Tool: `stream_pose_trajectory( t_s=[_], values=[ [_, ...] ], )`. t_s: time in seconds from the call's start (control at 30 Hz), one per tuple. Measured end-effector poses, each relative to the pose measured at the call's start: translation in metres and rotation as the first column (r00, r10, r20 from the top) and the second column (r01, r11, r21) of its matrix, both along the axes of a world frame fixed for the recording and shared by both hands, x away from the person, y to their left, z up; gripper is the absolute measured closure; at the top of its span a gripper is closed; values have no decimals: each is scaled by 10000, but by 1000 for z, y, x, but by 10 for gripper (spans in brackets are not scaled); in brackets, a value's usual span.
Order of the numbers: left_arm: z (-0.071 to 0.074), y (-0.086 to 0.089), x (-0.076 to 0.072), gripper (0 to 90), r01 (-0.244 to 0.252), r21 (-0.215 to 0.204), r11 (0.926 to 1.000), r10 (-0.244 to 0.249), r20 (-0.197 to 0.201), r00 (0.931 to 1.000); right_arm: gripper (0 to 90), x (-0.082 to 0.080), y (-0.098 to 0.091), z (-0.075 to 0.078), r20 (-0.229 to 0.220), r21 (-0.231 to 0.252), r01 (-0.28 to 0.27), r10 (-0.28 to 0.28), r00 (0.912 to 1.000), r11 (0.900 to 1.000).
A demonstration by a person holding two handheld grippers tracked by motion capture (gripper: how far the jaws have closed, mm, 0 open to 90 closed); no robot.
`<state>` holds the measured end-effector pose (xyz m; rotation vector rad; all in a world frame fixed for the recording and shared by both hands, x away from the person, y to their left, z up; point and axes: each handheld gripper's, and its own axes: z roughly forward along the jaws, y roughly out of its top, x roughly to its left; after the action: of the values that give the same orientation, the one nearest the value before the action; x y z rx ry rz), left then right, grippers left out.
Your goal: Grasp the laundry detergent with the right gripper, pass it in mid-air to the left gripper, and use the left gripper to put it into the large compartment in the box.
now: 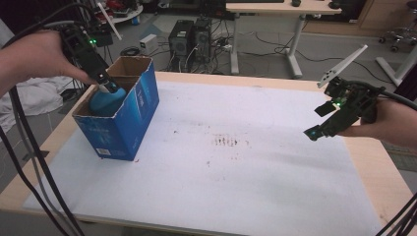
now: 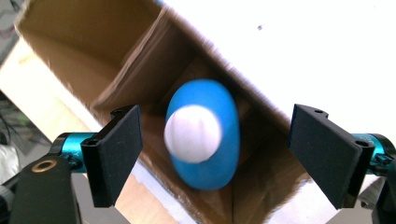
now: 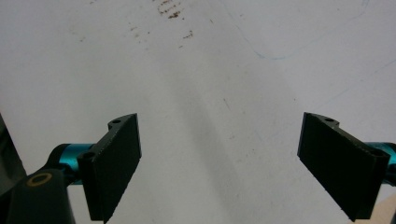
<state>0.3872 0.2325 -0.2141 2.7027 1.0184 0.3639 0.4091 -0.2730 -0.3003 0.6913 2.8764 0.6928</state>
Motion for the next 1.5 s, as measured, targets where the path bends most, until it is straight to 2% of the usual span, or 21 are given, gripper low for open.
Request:
stream_pose_trajectory(
  t_s=[0.13,0.27,0.37,0.47,0.5,0.53,0.67,0.7,0.77,0.83,0.9,0.97,1.0,1.13,1.33,1.5],
  values=[
    [6,-21,2,170,728,-17,9973,-728,1,9973,130,-2,4,3,-47,123,70,-70,10000,9999],
    [6,-48,5,169,1386,-320,9898,-1386,-3,9903,130,-4,8,5,-69,260,17,-16,10000,9997],
    [2,-68,9,169,1925,-379,9806,-1929,-75,9812,130,-6,11,7,-35,247,-64,65,10000,9997],
    [-6,-85,12,169,2262,-479,9729,-2266,-40,9740,130,-8,13,8,-2,210,-158,158,9999,9997],
    [-6,-85,12,169,2262,-479,9729,-2266,-40,9740,130,-8,14,9,13,192,-167,166,9999,9997],
    [-12,-96,13,169,2513,-550,9663,-2514,61,9679,130,-8,15,10,25,212,-193,193,9998,9996],
    [-26,-114,13,169,2892,-576,9555,-2896,18,9571,130,-8,19,12,61,281,-358,356,9993,9990],
    [-26,-114,13,169,2892,-576,9555,-2896,18,9571,130,-8,19,12,76,260,-465,463,9989,9986],
    [-35,-125,13,169,3069,-600,9499,-3075,-11,9516,130,-8,20,13,83,232,-494,493,9988,9985],
    [-41,-130,12,169,3085,-699,9487,-3092,8,9510,130,-8,20,14,60,228,-495,494,9988,9985],
    [-47,-134,12,169,3210,-741,9442,-3223,-50,9466,130,-8,21,15,64,279,-515,514,9987,9983],
    [-49,-137,11,169,3248,-660,9435,-3260,-83,9453,130,-7,21,14,74,264,-605,603,9982,9978],
    [-53,-141,11,169,3334,-580,9410,-3346,-128,9423,130,-7,22,14,56,243,-624,623,9980,9978],
    [-60,-148,13,169,3316,-638,9413,-3332,-174,9427,130,-7,23,13,22,152,-707,707,9975,9974],
    [-67,-153,13,169,3413,-578,9382,-3433,-281,9388,130,-9,23,13,34,82,-744,744,9972,9972],
    [-71,-152,13,169,3325,-570,9414,-3348,-357,9416,130,-9,26,12,5,26,-869,869,9962,9962]
  ],
)
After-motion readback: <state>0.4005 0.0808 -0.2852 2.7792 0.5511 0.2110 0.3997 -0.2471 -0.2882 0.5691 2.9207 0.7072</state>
